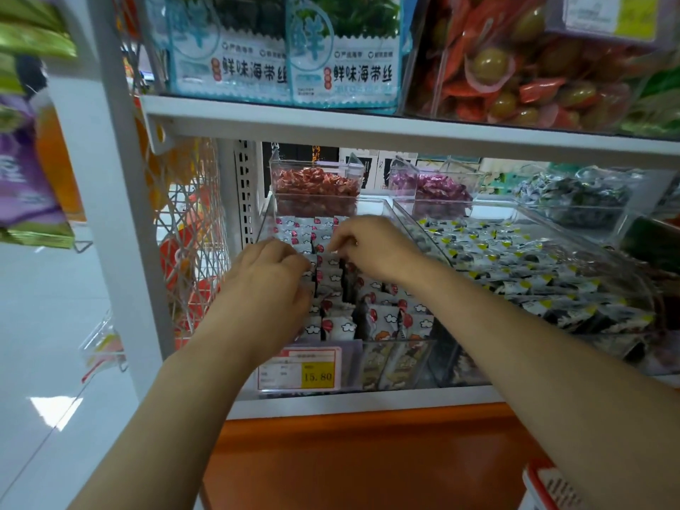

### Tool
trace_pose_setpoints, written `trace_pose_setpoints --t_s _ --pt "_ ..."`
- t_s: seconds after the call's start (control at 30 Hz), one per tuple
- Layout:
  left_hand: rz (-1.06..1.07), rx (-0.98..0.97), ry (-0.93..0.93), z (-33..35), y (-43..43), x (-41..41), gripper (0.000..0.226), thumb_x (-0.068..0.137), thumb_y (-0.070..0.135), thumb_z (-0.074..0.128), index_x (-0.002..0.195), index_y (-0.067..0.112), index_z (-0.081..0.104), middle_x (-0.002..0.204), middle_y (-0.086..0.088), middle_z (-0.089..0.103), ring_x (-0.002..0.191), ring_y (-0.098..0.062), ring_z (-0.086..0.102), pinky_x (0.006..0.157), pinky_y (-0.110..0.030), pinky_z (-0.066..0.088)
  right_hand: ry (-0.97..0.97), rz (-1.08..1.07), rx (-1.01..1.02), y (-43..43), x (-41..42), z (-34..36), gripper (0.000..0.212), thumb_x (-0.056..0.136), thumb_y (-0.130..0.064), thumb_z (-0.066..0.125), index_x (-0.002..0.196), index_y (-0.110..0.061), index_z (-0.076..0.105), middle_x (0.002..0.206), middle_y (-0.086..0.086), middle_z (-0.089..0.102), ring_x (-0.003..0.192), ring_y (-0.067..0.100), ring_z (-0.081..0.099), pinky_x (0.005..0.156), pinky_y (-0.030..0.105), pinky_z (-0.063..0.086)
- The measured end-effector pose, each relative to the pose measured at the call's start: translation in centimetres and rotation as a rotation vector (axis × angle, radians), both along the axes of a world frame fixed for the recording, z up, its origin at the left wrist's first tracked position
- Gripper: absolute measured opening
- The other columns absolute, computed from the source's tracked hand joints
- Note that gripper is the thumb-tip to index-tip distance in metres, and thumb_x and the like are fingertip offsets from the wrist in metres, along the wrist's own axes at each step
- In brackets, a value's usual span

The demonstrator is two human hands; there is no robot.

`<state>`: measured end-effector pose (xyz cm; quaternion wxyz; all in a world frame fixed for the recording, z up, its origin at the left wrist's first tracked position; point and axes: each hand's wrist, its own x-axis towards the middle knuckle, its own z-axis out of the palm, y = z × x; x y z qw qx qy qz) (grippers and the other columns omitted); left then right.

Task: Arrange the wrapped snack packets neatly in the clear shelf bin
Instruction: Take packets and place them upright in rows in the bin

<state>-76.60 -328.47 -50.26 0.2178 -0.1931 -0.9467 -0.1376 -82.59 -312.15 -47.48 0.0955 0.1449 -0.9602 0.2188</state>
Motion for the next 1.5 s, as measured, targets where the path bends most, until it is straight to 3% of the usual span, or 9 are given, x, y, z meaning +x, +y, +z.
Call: trace_pose_setpoints --t_s 0.1,0.33,0.6,0.8,0.93,1.03,1.17,1.37,1.5 --pt "-0.012 0.024 0.002 -0.1 -0.1 0.0 0.038 0.092 0.02 0.047 0.129 0.014 0.054 0.129 -0.005 0.049 0.124 -0.022 0.035 0.105 -0.031 0.026 0.088 -0.038 -0.025 -0.1 -1.3 0.4 0.025 0.091 0.002 0.049 0.101 -0.012 0.068 0.115 0.006 0.065 0.105 0.02 0.059 0.089 0.031 0.047" --pt "-0.041 0.096 0.016 -0.1 -0.3 0.0 0.036 0.092 0.016 0.051 0.126 0.011 0.057 0.126 -0.006 0.051 0.122 -0.022 0.037 0.104 -0.03 0.028 0.067 -0.014 0.308 -1.6 -3.1 -0.6 0.007 0.087 -0.014 0.064 0.091 -0.016 0.069 0.108 0.003 0.063 0.102 0.022 0.057 0.085 0.033 0.044" --pt "0.012 0.249 0.131 0.7 0.2 0.5 0.039 0.092 0.007 0.049 0.131 0.008 0.052 0.135 -0.008 0.047 0.126 -0.025 0.038 0.106 -0.03 0.028 0.182 0.005 -0.291 0.8 0.4 1.8 0.012 0.092 -0.005 0.052 0.083 -0.013 0.051 0.083 -0.004 0.054 0.073 0.007 0.049 0.063 0.02 0.039" --pt "-0.031 0.501 0.164 1.1 1.6 1.4 0.038 0.093 0.006 0.048 0.131 0.011 0.051 0.129 -0.003 0.048 0.111 -0.014 0.048 0.095 -0.016 0.031 0.409 -0.083 -0.702 2.9 5.9 0.8 0.02 0.094 -0.006 0.05 0.08 -0.02 0.045 0.093 0.012 0.059 0.068 0.024 0.061 0.054 0.028 0.051" --pt "-0.082 0.583 -0.022 0.6 2.8 2.0 0.042 0.096 0.027 0.045 0.138 0.018 0.042 0.122 0.003 0.05 0.09 -0.01 0.053 0.083 -0.03 0.05 0.177 -0.11 -1.089 4.1 8.5 -0.7 0.011 0.094 -0.005 0.05 0.085 -0.011 0.05 0.087 0.009 0.06 0.054 0.011 0.062 0.048 0.025 0.053" --pt "-0.132 0.739 -0.187 0.3 3.4 2.4 0.032 0.097 0.028 0.042 0.126 0.018 0.051 0.095 0.001 0.063 0.069 -0.006 0.058 0.061 -0.027 0.052 0.008 -0.07 -1.328 4.5 9.3 -1.2 0.012 0.094 -0.003 0.049 0.083 -0.006 0.053 0.087 0.015 0.059 0.056 0.013 0.063 0.048 0.023 0.051" --pt "-0.182 1.084 -0.384 0.4 3.6 2.6 0.016 0.095 0.024 0.047 0.096 0.017 0.061 0.079 -0.005 0.065 0.067 -0.012 0.065 0.055 -0.031 0.057 -0.086 -0.028 -1.435 5.0 9.7 -1.0 0.015 0.092 -0.007 0.054 0.077 -0.007 0.057 0.09 0.016 0.062 0.058 0.018 0.065 0.048 0.025 0.052" --pt "-0.312 1.528 -0.624 0.7 3.4 2.6 0.021 0.093 0.025 0.051 0.084 0.01 0.062 0.071 -0.004 0.065 0.065 -0.015 0.065 0.058 -0.021 0.053 -0.174 0.024 -1.441 5.4 9.9 -0.8 0.015 0.09 -0.015 0.054 0.08 -0.006 0.063 0.064 0.004 0.066 0.052 0.014 0.062 0.045 0.023 0.05" --pt "-0.3 1.606 -0.604 0.9 3.3 2.5 0.033 0.091 0.018 0.054 0.061 0.019 0.065 0.063 -0.002 0.061 0.058 -0.012 0.062 0.054 -0.019 0.052 -0.25 0.034 -1.489 5.6 9.7 -0.8 0.017 0.093 -0.015 0.05 0.082 -0.008 0.061 0.06 0.005 0.062 0.047 0.014 0.058 0.041 0.023 0.047"
